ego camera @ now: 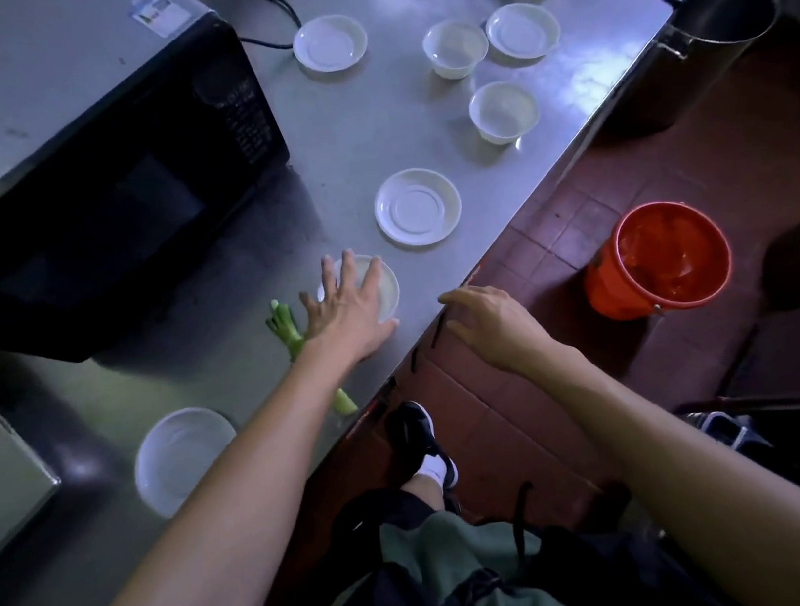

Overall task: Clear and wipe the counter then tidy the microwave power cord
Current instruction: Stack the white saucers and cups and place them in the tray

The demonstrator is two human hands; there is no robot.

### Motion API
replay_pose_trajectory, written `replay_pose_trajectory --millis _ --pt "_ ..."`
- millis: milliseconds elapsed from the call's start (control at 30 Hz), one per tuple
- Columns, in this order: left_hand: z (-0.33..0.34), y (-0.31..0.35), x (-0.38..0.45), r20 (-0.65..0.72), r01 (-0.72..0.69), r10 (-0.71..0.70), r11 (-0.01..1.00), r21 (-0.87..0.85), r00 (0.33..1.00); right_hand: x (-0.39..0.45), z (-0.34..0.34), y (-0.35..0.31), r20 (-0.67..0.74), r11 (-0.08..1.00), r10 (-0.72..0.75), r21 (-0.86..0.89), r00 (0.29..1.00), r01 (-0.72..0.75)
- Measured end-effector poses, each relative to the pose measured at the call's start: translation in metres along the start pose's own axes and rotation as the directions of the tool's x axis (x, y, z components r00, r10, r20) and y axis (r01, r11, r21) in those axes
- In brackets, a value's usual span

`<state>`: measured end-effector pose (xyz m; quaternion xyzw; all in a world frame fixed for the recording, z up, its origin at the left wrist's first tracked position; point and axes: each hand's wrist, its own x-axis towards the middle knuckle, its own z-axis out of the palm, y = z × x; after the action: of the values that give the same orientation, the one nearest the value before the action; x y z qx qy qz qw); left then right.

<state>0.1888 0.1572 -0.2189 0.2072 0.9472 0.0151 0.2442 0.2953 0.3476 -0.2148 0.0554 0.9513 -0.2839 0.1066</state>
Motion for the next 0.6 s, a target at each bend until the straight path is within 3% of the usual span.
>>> replay_pose_trajectory --millis 200,600 --pt "0.0 0.002 0.028 0.099 -0.03 0.025 0.999 0.044 0.995 0.046 -0.007 0.002 0.029 0.999 0.025 0.039 0.999 -0.026" --pt "-0.04 0.017 0.064 -0.077 -0.029 0.028 0.999 -0.014 0.997 0.107 -0.049 0.02 -0.002 0.999 0.034 -0.012 0.999 -0.034"
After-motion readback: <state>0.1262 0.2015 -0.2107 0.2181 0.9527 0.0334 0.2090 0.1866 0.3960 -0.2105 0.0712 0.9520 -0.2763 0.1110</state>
